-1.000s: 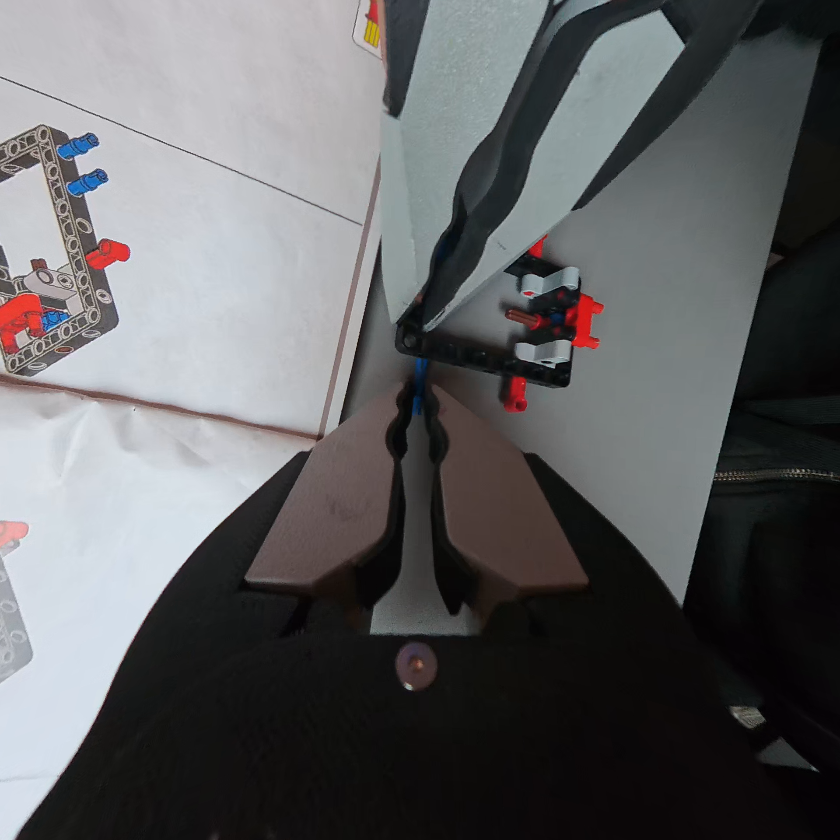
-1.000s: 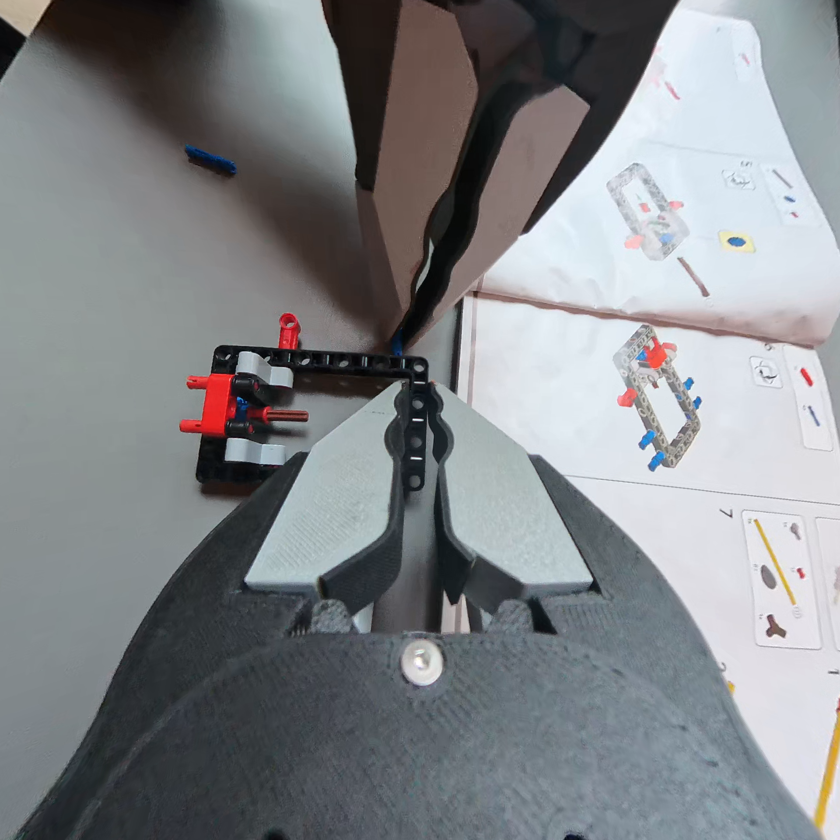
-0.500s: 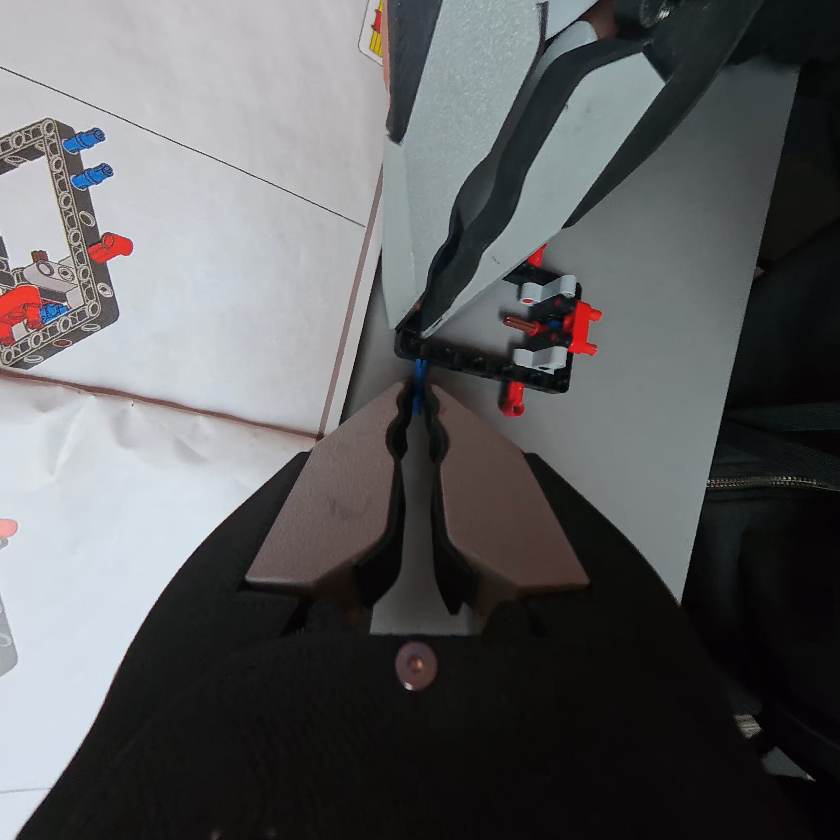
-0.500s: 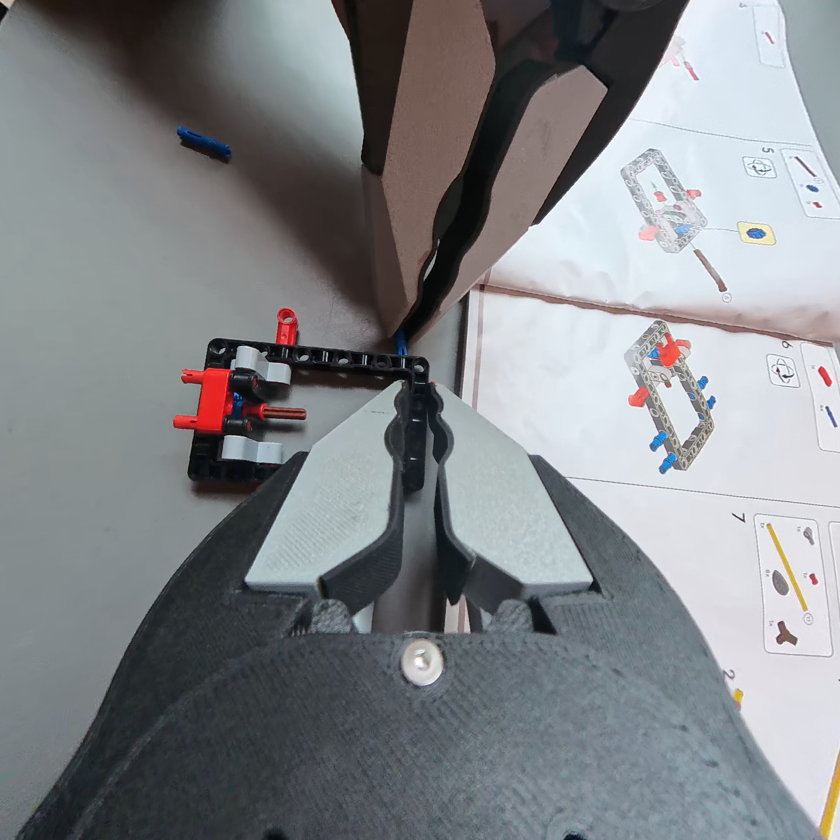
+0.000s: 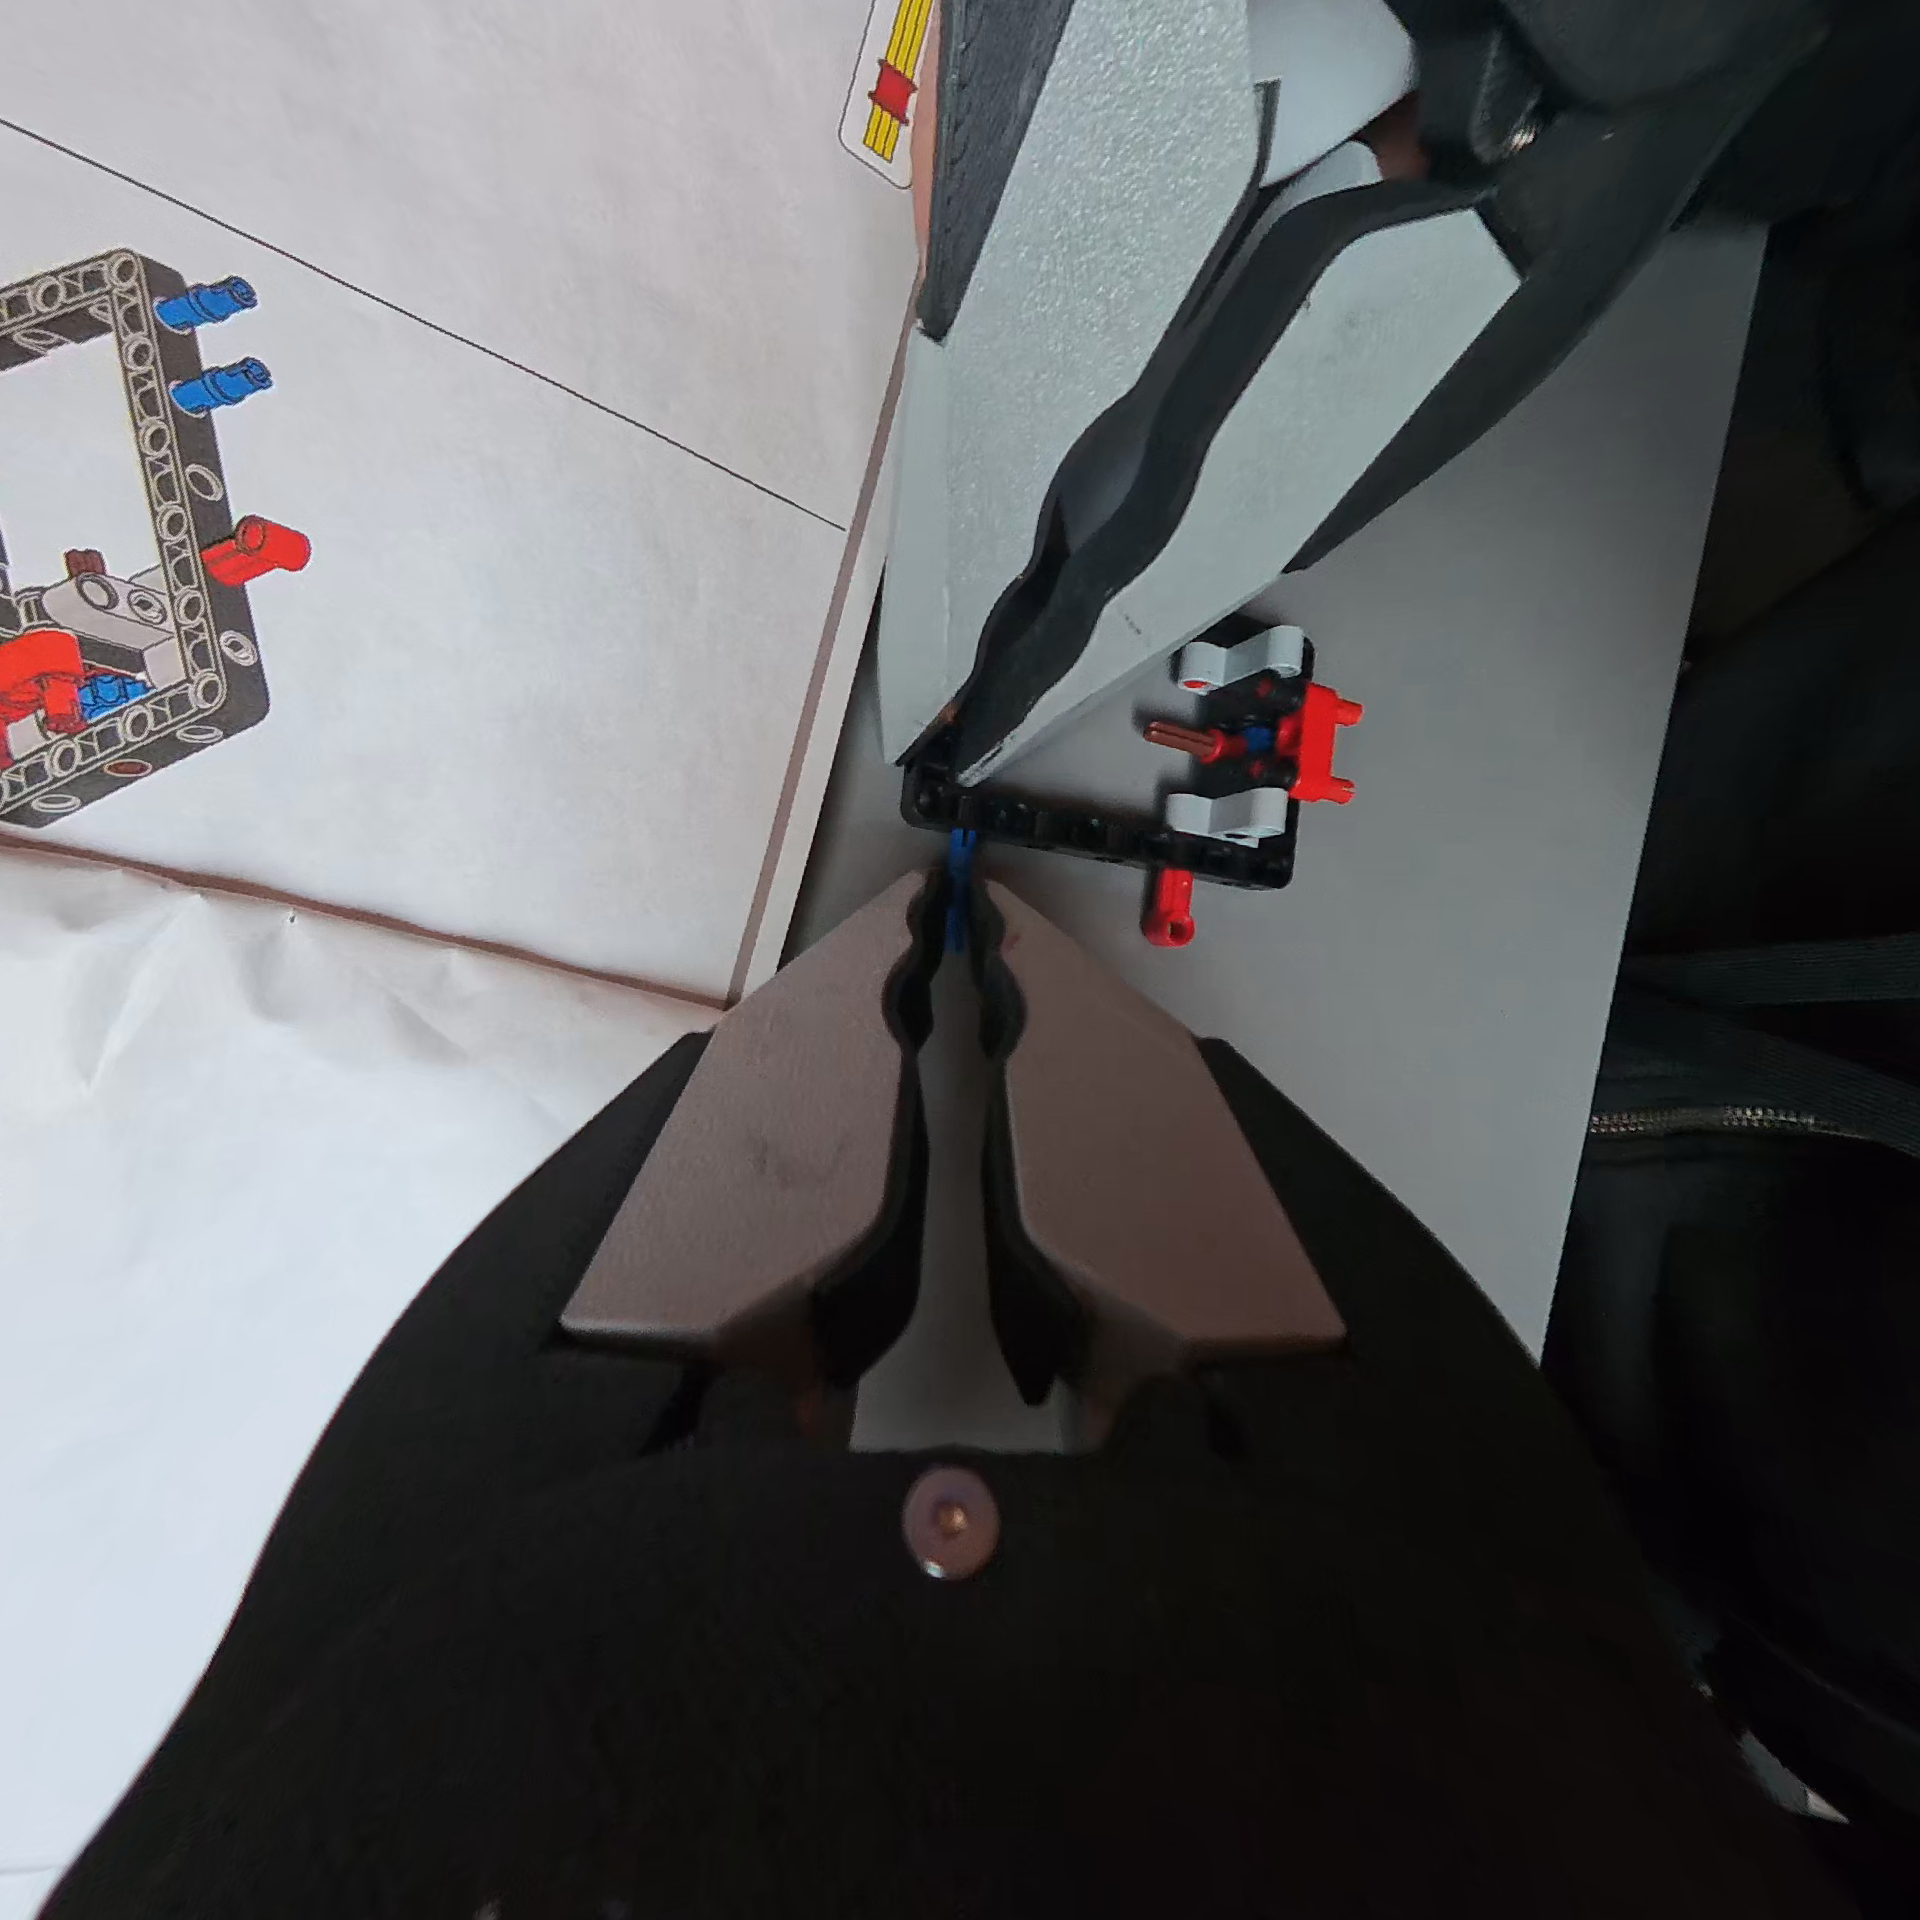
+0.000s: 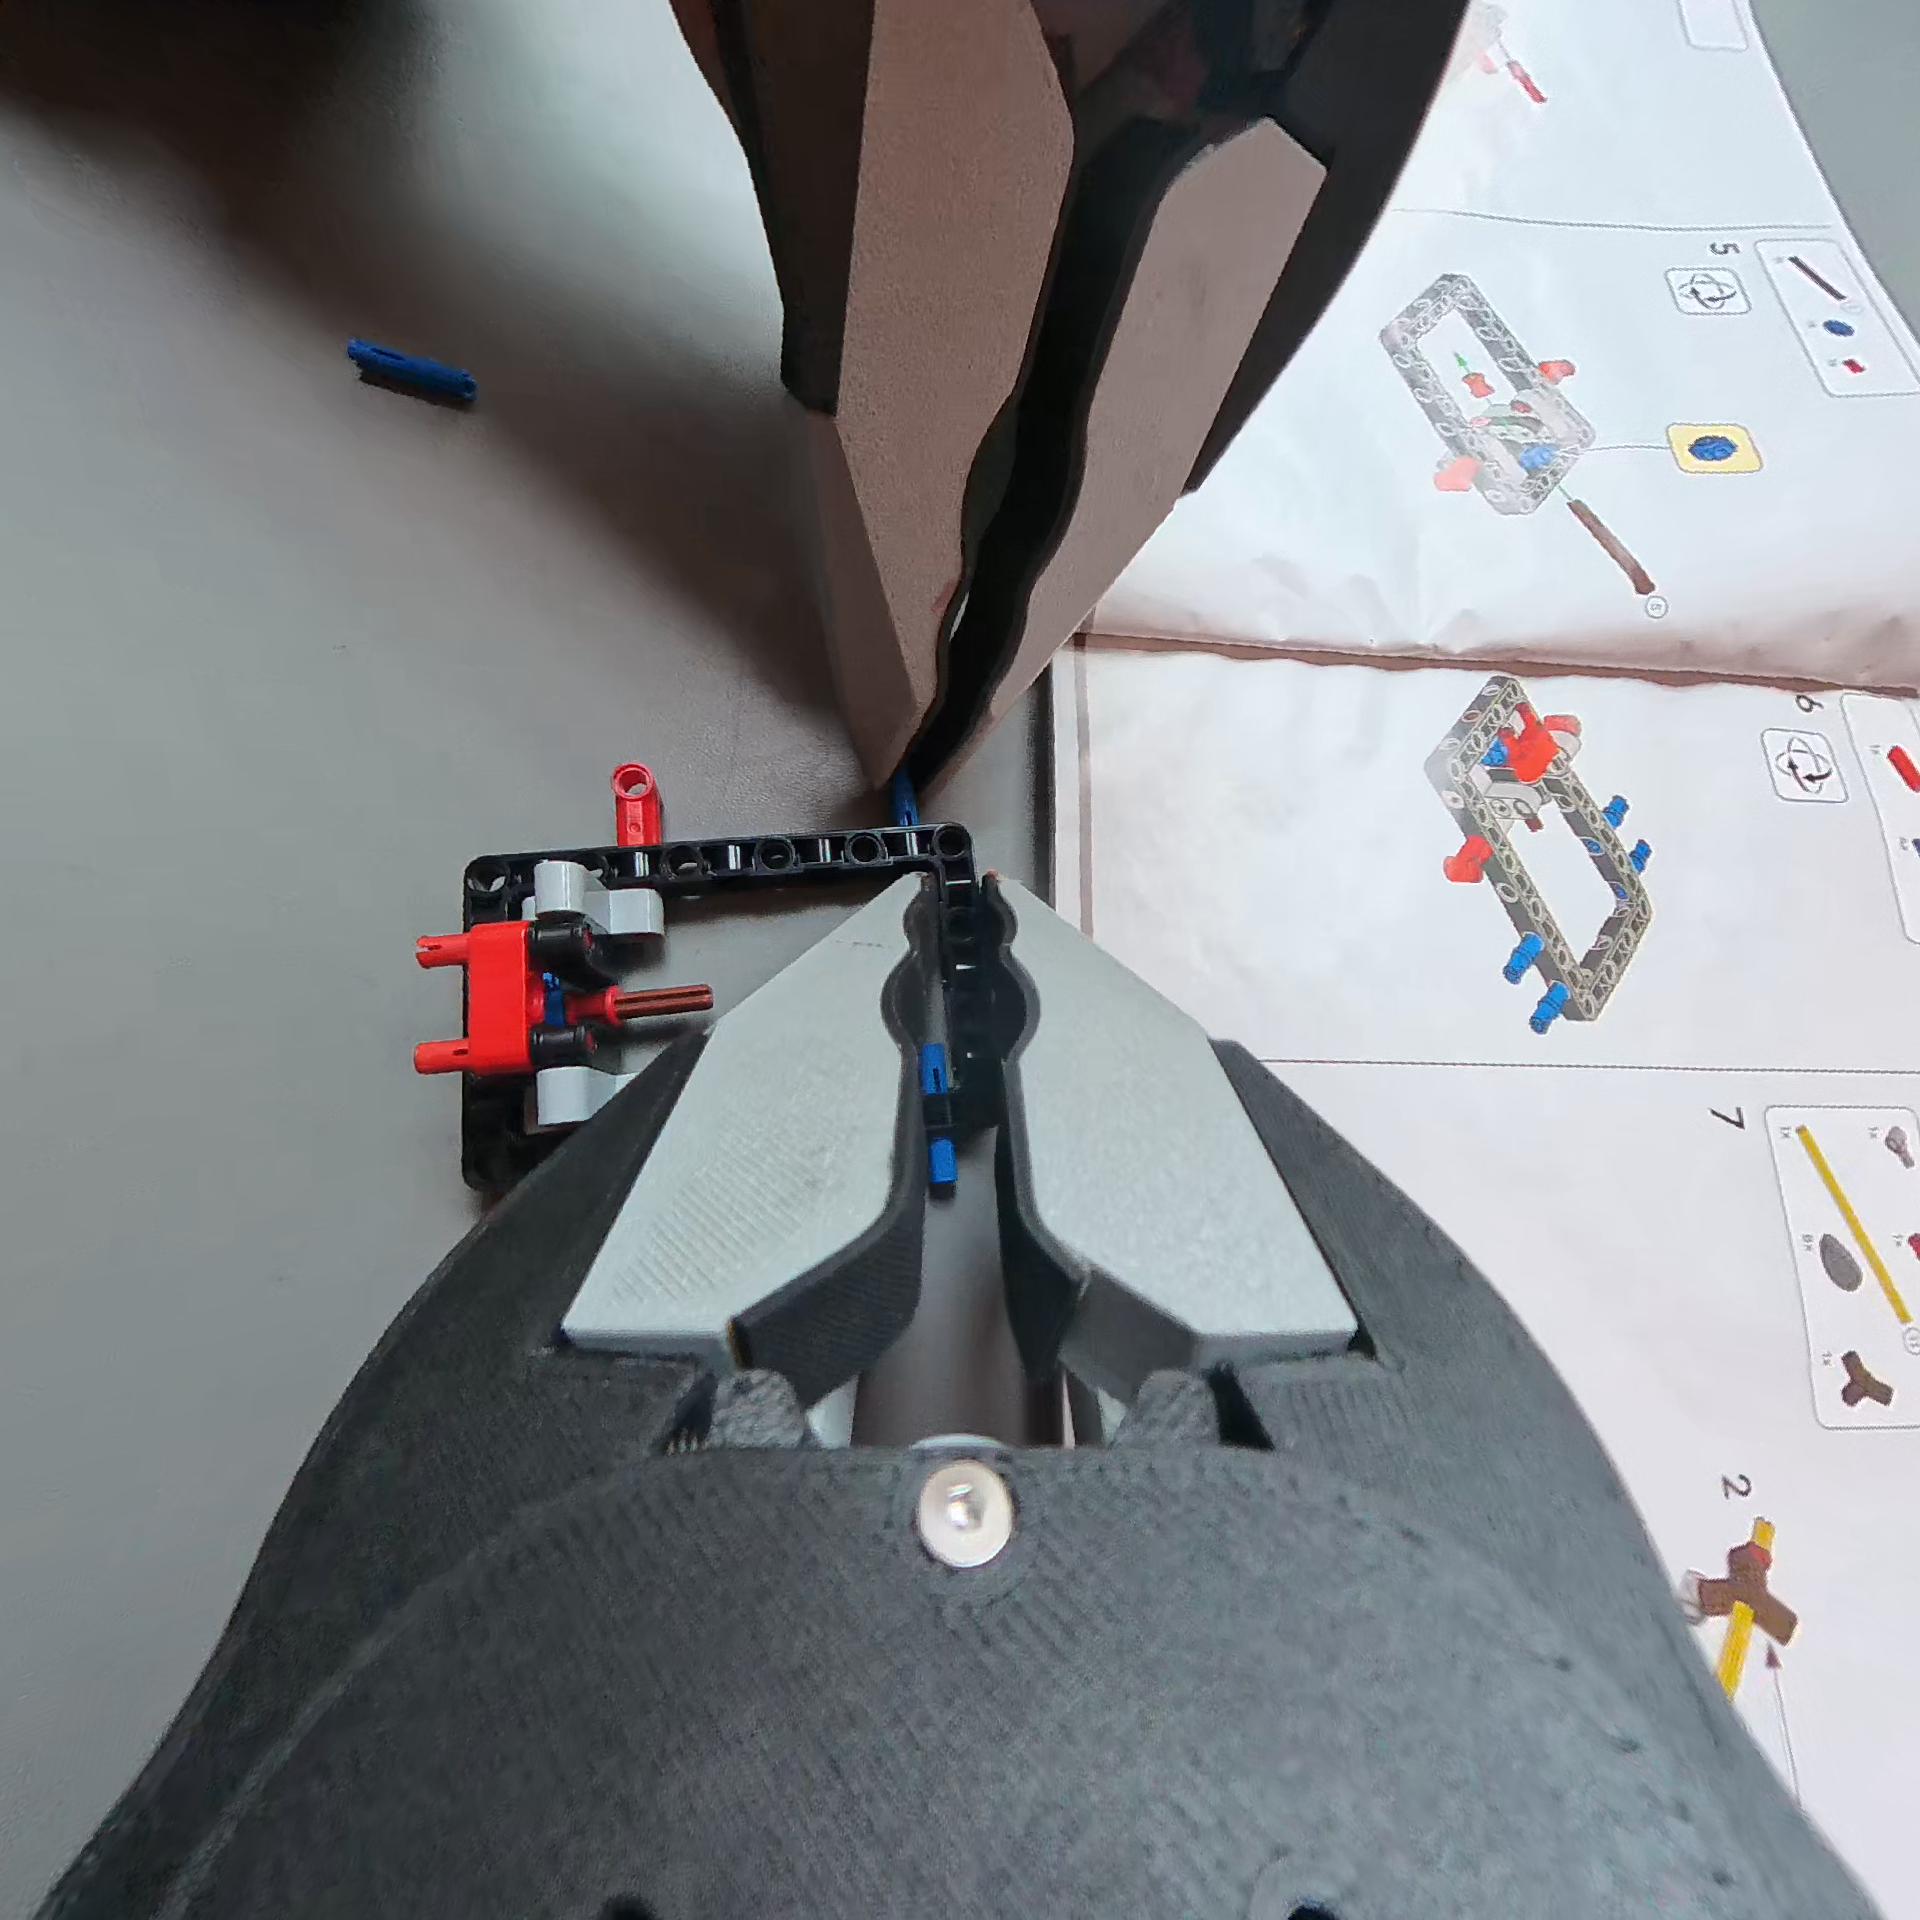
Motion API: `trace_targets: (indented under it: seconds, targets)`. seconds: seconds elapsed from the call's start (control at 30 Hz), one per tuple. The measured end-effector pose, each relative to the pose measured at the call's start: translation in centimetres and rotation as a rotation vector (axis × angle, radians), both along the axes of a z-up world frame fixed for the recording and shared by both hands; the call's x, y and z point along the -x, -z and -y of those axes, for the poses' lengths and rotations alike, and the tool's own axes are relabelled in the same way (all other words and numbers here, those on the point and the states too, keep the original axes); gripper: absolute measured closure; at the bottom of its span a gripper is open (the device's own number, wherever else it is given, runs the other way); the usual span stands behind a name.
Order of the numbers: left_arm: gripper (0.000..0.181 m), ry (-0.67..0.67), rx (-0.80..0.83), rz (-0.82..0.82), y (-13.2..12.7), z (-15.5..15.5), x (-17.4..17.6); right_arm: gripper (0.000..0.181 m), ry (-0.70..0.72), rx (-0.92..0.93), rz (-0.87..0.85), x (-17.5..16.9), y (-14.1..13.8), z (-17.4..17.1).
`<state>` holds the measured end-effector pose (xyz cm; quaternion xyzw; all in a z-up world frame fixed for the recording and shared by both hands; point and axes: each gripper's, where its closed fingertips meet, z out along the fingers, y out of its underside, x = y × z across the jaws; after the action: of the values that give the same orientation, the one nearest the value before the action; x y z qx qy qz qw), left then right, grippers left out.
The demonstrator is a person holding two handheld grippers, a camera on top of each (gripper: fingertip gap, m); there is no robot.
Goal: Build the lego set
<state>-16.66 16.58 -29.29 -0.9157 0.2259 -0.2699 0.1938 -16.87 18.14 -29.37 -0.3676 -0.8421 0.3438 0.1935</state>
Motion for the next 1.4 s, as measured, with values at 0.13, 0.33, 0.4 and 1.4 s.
trace_targets:
  seconds: [0.13, 0.33, 0.4, 1.4]
  targets:
    - [0.18, -0.011, -0.024, -0.018, 0.0, -0.2, 0.0, 0.177, 0.012, 0.003, 0.003, 0.0, 0.0, 0.0]
    - [0.181, -0.009, -0.046, -0.028, 0.1, -0.5, -0.2, 0.177, 0.023, 0.019, 0.015, -0.1, 0.0, 0.0]
    - [0.181, -0.016, -0.045, -0.027, 0.1, -0.5, -0.1, 0.177, 0.023, 0.023, 0.015, 0.0, 0.0, 0.0]
    - [0.18, -0.109, -0.181, 0.101, 0.0, -1.1, 0.1, 0.177, 0.074, 0.028, 0.01, 0.4, -0.1, -0.1]
